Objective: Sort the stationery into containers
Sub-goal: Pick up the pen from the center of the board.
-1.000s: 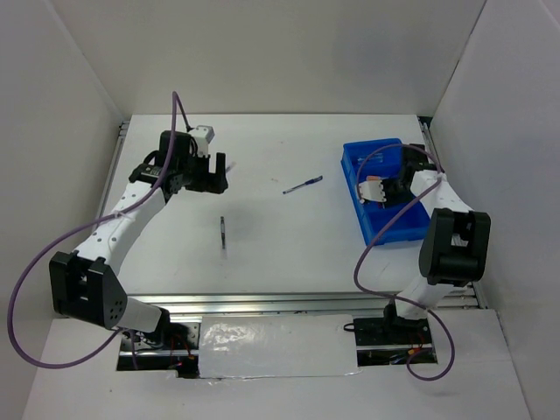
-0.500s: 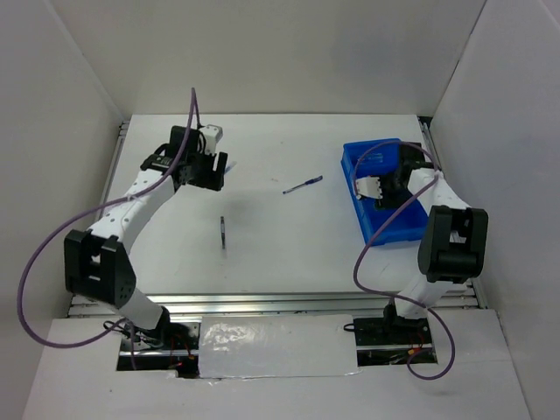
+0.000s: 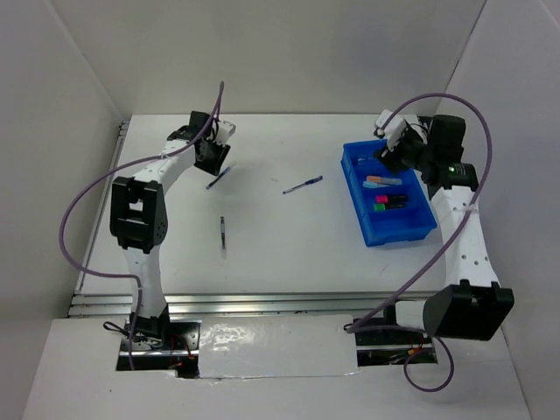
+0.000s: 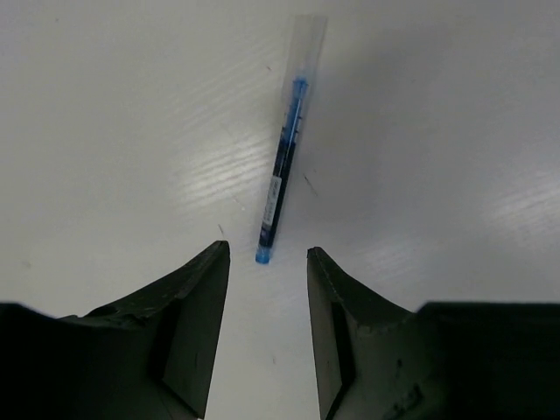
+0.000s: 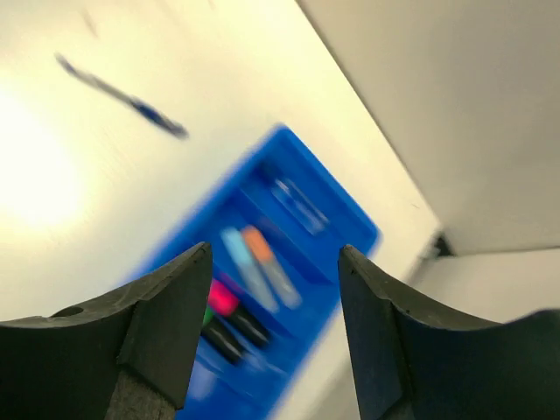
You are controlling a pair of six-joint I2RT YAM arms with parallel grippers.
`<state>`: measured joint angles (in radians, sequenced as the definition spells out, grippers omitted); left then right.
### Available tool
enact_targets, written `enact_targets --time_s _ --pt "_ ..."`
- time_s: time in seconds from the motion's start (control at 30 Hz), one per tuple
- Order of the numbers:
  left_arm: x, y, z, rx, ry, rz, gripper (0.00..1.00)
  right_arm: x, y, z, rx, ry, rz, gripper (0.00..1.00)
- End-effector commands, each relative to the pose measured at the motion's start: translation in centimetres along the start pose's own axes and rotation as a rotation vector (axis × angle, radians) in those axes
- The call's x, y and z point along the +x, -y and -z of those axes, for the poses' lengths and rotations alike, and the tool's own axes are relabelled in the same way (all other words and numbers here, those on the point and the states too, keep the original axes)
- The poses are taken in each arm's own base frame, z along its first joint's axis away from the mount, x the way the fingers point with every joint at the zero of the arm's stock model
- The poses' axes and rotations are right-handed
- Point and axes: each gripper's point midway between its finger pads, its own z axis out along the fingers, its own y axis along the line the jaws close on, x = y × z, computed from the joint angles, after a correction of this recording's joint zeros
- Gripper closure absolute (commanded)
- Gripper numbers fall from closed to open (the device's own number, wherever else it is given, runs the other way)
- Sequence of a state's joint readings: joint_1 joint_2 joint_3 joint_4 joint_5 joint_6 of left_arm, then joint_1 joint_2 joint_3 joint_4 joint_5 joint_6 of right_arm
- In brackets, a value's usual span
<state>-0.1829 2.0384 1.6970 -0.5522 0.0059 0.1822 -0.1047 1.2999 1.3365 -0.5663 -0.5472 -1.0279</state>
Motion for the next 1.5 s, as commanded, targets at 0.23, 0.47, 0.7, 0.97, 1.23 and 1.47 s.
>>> enact_targets --time_s 0.23,0.47,0.7,0.97,1.23,1.47 --pt "-0.1 -1.9 -5.0 0.020 -0.041 -0.077 0.47 -5.0 -3.9 3.0 -0.118 0.227 -0.696 0.33" --pt "2.7 -1.5 -7.6 0.099 -0.119 -0.048 0.55 -4.3 -4.8 2.8 -0.147 0.229 -0.775 0.33" --pt "3.5 0.7 -5.4 0.175 -0.093 0.009 0.97 -6.2 -5.4 2.6 -0.214 0.324 -1.002 0.25" --pt "-7.3 9.8 9.2 0.674 0.327 0.389 1.00 -11.7 -5.6 0.9 -0.324 0.478 -1.170 0.13" --pt "-10.0 18.1 23.1 1.075 0.531 0.505 1.00 -19.5 -9.1 0.0 -0.525 0.553 -1.161 0.11" --pt "-9.2 19.9 27.3 1.234 0.581 0.514 1.00 -24.5 -10.9 -1.4 -0.621 0.572 -1.106 0.11"
